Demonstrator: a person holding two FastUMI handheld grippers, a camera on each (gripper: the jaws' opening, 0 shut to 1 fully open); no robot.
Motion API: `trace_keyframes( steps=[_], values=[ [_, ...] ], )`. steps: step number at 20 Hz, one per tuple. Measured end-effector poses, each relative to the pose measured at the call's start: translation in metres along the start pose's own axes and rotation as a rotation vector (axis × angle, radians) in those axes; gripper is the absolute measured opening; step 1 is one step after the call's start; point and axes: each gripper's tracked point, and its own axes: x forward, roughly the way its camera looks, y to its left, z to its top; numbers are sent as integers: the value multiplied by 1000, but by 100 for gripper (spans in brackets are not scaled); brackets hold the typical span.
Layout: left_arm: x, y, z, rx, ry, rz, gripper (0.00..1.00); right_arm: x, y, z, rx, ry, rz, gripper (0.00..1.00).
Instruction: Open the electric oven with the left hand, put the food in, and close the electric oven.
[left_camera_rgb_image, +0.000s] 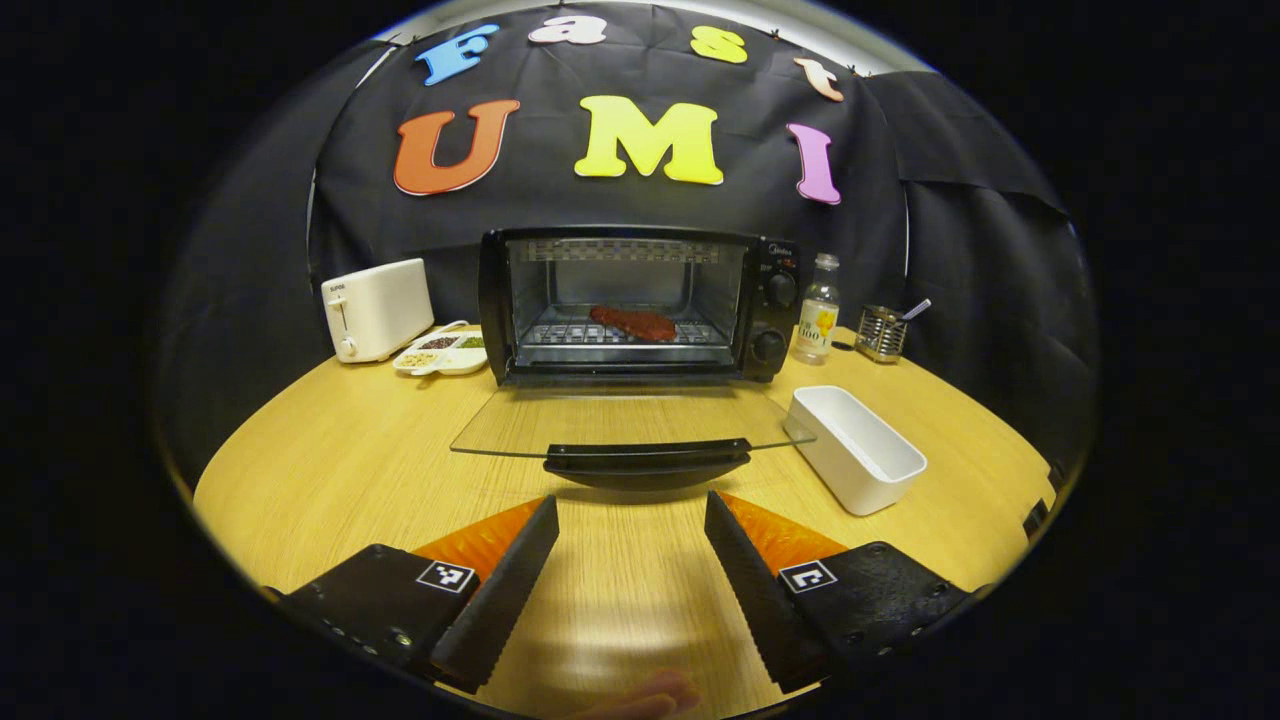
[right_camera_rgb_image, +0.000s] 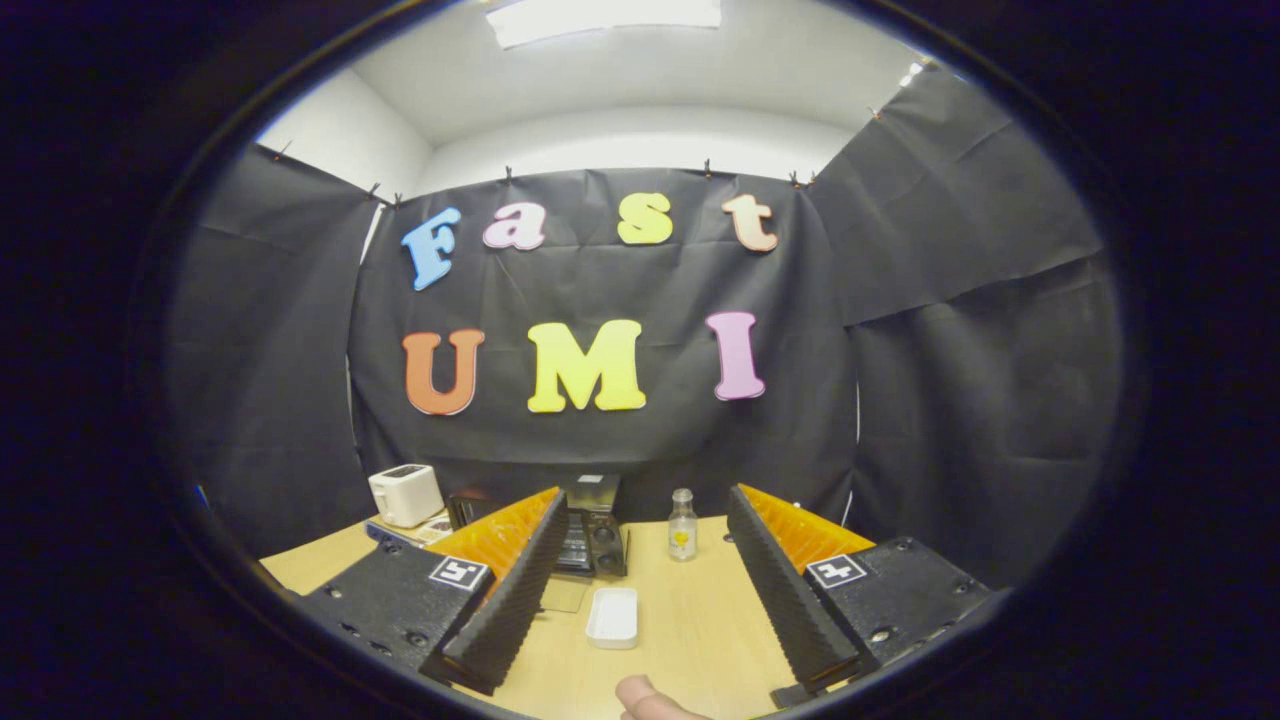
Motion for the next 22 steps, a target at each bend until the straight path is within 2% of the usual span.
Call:
trace_keyframes(
  steps=[2,3,4,5,6,9,13,14,17,18,22],
  values=[
    [14,4,-6,11,30,14,95,-3,-8,3,-9,-1,-17,100],
    [21,4,-1,-4,21,16,95,-6,-10,6,-11,-9,-19,96],
    [22,6,4,-15,2,20,95,-9,-12,8,-12,-15,-21,100],
    [27,5,8,-20,-6,13,95,-13,-15,9,-15,-20,-24,96],
    [32,4,7,-20,11,9,95,-14,-17,8,-19,-24,-25,100],
    [43,10,1,-22,70,31,95,-23,-22,9,-27,-35,-22,100],
    [42,11,-1,-23,89,31,96,-25,-29,9,-27,-40,-28,100],
    [42,11,1,-25,86,31,96,-25,-28,8,-27,-38,-24,96],
    [42,11,3,0,93,33,96,-26,-28,6,-27,-30,-13,96],
    [41,11,6,6,93,35,96,-25,-31,5,-26,-28,-16,100],
    [36,10,15,-2,106,31,96,-23,-33,7,-23,-36,-24,100]
  ],
)
